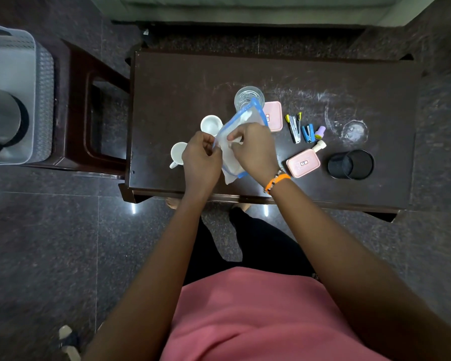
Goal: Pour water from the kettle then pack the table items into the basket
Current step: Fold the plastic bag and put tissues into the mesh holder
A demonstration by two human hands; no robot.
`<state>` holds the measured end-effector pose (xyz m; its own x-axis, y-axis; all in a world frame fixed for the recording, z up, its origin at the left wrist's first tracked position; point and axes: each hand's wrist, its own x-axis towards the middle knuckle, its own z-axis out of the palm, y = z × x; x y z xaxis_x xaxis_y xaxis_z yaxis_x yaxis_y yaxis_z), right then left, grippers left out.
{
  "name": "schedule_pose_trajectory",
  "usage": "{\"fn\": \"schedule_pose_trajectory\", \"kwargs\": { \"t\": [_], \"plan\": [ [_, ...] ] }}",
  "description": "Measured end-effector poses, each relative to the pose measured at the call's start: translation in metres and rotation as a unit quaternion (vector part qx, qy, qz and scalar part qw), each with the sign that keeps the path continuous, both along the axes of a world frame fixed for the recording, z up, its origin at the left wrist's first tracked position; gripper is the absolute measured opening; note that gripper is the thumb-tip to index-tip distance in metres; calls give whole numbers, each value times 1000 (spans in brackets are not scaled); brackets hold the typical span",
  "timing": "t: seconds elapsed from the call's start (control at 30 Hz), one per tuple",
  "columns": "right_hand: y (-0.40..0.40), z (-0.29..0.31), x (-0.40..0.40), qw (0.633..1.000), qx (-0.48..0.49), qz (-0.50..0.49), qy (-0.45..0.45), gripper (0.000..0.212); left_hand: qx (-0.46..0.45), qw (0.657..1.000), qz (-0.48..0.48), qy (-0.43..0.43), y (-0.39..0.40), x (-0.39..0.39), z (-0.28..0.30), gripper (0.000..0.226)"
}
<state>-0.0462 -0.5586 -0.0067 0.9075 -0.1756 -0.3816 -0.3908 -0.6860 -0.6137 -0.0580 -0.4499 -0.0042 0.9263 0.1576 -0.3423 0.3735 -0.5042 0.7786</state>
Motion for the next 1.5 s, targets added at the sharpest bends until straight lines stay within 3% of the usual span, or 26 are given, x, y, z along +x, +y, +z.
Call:
{"fn": "schedule_pose_trajectory", "kwargs": {
  "t": [0.13, 0.23, 0.33, 0.47, 0.67, 0.8, 0.87, 0.97, 1.07, 1.17, 1.27, 1.37, 1.5],
  "plan": [
    [-18, 25, -12, 979, 166, -98, -59, 23, 4, 1000, -3, 18, 2, 4, -1, 13],
    [-35, 39, -19, 928, 327, -171, -49, 35, -1, 1000, -9, 14, 2, 5, -2, 34],
    [-52, 46, -20, 895, 413, -166, -27, 44, -5, 999, -22, 26, 2, 5, -3, 39],
    [-66, 51, -19, 920, 372, -123, 8, 55, 18, 999, -36, 7, 0, 8, -1, 40],
    [-65, 49, -16, 961, 268, -28, 61, 17, 21, 998, -50, 32, -6, 19, 15, 50],
    [-64, 42, -11, 966, 250, -38, 51, 3, -64, 993, 8, 98, -9, 21, 26, 16],
    [-65, 40, -10, 965, 257, -36, 45, 7, -99, 989, 16, 107, -8, 22, 28, 30],
    [-64, 39, -9, 943, 317, -75, 62, 20, -116, 986, -39, 110, -11, 24, 31, 28],
    [-59, 36, -7, 912, 367, -177, 38, 11, -90, 986, -74, 116, -17, 24, 30, 15],
    [-58, 31, -11, 884, 394, -248, 37, 38, -127, 983, -7, 133, -25, 20, 26, 9],
    [-59, 25, -21, 889, 379, -247, 71, 45, -134, 983, 22, 122, -34, 18, 21, 9],
    [-65, 17, -32, 860, 395, -318, 56, 32, -62, 995, -38, 73, -43, 15, 11, 10],
    [-90, -1, -47, 826, 377, -418, 17, 31, -8, 985, -164, 41, -57, 7, 2, 34]
  ]
}}
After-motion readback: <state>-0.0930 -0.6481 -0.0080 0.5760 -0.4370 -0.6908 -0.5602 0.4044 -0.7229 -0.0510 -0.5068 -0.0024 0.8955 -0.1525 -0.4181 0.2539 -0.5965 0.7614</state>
